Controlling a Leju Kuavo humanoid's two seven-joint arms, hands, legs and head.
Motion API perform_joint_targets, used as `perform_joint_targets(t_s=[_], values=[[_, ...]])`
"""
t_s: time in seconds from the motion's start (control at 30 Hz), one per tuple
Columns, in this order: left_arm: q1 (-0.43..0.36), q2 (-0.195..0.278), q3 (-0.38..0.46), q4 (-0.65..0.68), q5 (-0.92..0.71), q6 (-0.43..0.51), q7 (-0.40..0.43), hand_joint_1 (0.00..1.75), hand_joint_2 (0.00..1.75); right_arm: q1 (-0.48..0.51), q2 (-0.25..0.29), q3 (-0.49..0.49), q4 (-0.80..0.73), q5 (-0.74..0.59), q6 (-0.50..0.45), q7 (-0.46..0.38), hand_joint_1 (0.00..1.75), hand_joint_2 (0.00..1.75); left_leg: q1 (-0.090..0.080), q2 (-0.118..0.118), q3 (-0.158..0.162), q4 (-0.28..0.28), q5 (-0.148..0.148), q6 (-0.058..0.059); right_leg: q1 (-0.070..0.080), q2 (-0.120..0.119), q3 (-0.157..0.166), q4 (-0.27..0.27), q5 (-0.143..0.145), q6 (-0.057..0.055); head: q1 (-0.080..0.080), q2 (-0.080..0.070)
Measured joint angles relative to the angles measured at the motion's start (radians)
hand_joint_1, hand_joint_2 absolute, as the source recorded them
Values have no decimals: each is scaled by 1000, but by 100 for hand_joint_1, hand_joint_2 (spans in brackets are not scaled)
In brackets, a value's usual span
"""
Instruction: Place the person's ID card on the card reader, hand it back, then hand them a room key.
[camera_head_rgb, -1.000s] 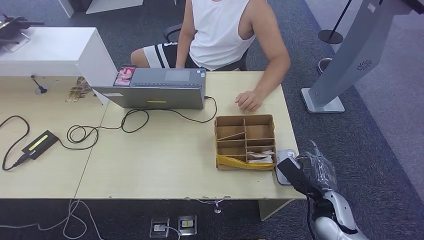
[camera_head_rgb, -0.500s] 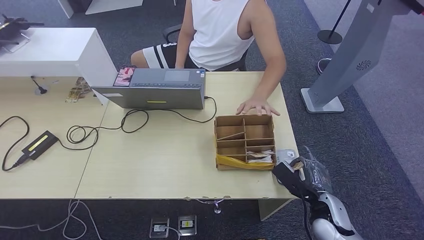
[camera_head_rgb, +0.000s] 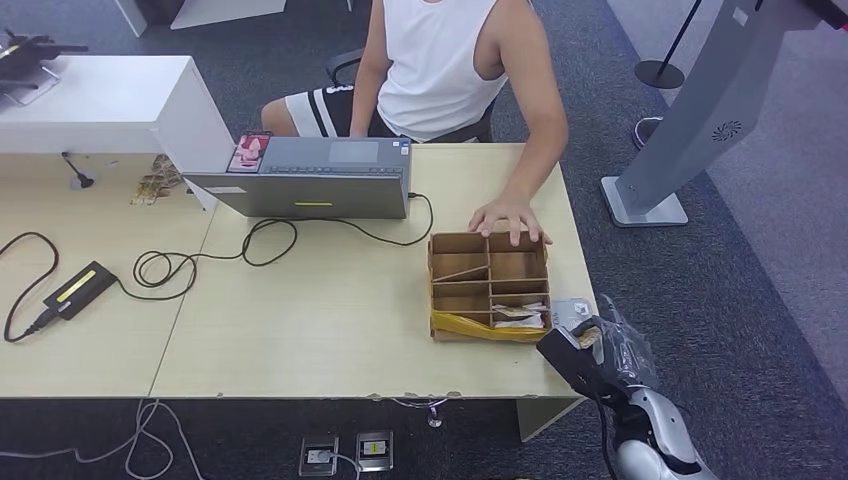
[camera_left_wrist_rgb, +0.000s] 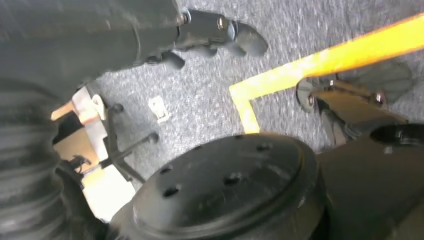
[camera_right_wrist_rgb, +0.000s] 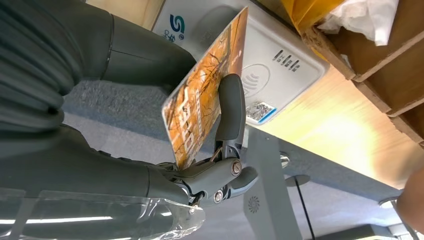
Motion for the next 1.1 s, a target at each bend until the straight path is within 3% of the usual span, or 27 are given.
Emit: perform_joint_targets(t_s=[0.27,0.6,0.8,1.1], values=[[-3,0,-38,-1,36,25,-15,0,175,-100,-16,-7,-41,122,-14,79,175,175,0,1,0,0,0,0,0,1,-1,0,1,0,0,0],[-6,5,-79,-1,87,25,-38,0,175,-394,-67,21,-160,179,72,155,175,175,-1,2,-1,0,0,0,-1,3,-2,1,2,1,0,0],[-14,8,-105,0,93,25,-55,0,175,-570,-55,109,-163,184,179,157,175,175,0,1,-2,0,0,0,0,2,-2,1,2,0,0,0],[-24,18,-150,1,86,25,-75,0,175,-651,-3,262,-57,180,236,159,175,175,0,0,-3,0,0,0,0,0,-2,1,2,0,0,0]])
